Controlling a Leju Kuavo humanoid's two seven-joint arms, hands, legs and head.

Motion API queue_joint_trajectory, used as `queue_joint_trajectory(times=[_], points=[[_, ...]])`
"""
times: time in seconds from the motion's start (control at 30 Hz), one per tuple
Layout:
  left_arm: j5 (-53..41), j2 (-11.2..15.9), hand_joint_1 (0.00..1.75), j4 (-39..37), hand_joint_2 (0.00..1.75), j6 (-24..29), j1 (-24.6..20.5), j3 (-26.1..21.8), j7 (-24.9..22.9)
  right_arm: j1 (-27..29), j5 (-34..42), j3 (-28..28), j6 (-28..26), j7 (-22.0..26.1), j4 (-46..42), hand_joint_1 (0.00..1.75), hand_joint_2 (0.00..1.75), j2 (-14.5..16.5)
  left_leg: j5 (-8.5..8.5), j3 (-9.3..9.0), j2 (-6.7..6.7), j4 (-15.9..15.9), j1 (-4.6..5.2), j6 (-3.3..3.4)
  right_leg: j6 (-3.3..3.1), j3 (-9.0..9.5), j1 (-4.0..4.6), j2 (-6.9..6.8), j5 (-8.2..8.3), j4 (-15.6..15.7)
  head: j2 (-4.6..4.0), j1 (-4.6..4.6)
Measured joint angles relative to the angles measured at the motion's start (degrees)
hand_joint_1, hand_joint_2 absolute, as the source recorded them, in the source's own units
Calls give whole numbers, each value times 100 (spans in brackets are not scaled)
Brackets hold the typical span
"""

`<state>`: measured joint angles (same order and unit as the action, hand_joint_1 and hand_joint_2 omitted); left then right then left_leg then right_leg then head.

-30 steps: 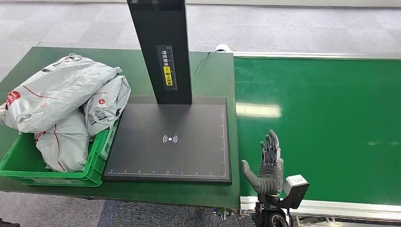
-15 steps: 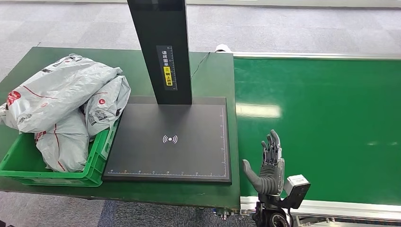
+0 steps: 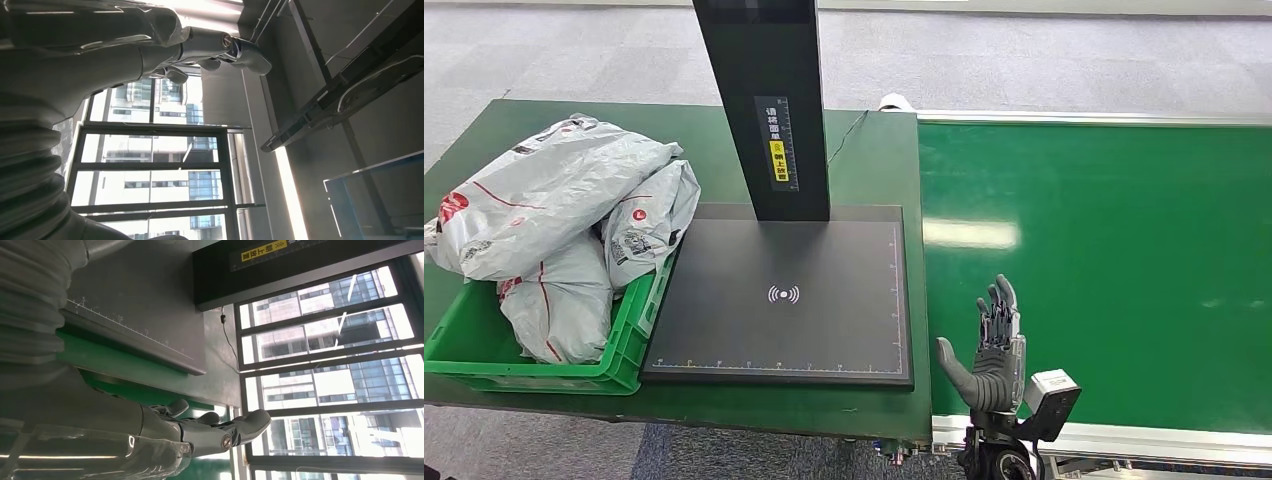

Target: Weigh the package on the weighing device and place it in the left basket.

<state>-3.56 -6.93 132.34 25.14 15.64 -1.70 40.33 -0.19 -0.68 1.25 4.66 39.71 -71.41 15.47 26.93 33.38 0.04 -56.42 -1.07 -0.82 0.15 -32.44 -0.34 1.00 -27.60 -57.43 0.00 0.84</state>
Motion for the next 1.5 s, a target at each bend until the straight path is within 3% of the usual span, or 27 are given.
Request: queue_joint_trajectory(times=[0.13, 0.2, 0.27, 0.33, 0.4, 0.5, 0.87, 1.47, 1.5], points=[[-12, 0, 0, 17, 175, -59, 9, 9, -61, 2, -52, -3, -5, -16, 0, 0, 175, 0, 0, -2, 0, 0, 0, 0, 0, -1, 0, 0, 0, 0, 0, 1], [-262, -1, 0, -286, 175, -519, 15, 134, -428, 59, -441, -53, -89, -54, -18, 0, 175, 16, 4, -13, -7, 0, 5, 3, 8, -1, -6, -8, -9, 4, 0, 2], [-869, -140, 0, -1442, 175, -1560, -104, 478, -804, 222, -1041, -238, -293, -46, -57, 0, 175, 97, 9, -29, -40, 1, 12, 8, 15, 25, -13, -42, -28, 6, 0, 4], [-1340, -365, 0, -2900, 175, -2439, -227, 886, -672, 391, -1333, -512, -499, -3, -85, 0, 175, 194, 15, -35, -50, 2, 13, 7, 9, 46, -11, -54, -32, 5, 1, 0], [-1447, -506, 0, -3829, 175, -2623, -256, 1175, -448, 481, -1343, -709, -621, 14, -102, 0, 175, 222, 20, -38, -25, 1, 12, 7, 4, 43, -10, -31, -24, 4, 1, -7], [-1449, -569, 0, -4461, 175, -2569, -265, 1385, -578, 535, -1302, -861, -681, 15, -145, 0, 175, 208, 27, -40, -23, -2, 15, 15, 11, 42, -14, -24, -27, 5, 0, -8], [-1495, -650, 0, -4832, 175, -2585, -191, 1535, -749, 539, -1155, -1018, -608, 20, -222, 0, 175, 185, 33, -38, -34, -1, 13, 11, 14, 45, -12, -26, -39, 5, 0, -6], [-1451, -792, 0, -4833, 175, -2656, -106, 1346, -679, 516, -1113, -1174, -601, 20, -219, 0, 175, 149, 33, -39, -35, -1, 13, 11, 14, 47, -12, -27, -39, 5, 0, -5], [-1449, -794, 0, -4833, 175, -2658, -106, 1339, -675, 514, -1113, -1175, -601, 20, -219, 0, 131, 149, 33, -39, -35, -1, 13, 11, 14, 47, -12, -27, -39, 5, 0, -5]])
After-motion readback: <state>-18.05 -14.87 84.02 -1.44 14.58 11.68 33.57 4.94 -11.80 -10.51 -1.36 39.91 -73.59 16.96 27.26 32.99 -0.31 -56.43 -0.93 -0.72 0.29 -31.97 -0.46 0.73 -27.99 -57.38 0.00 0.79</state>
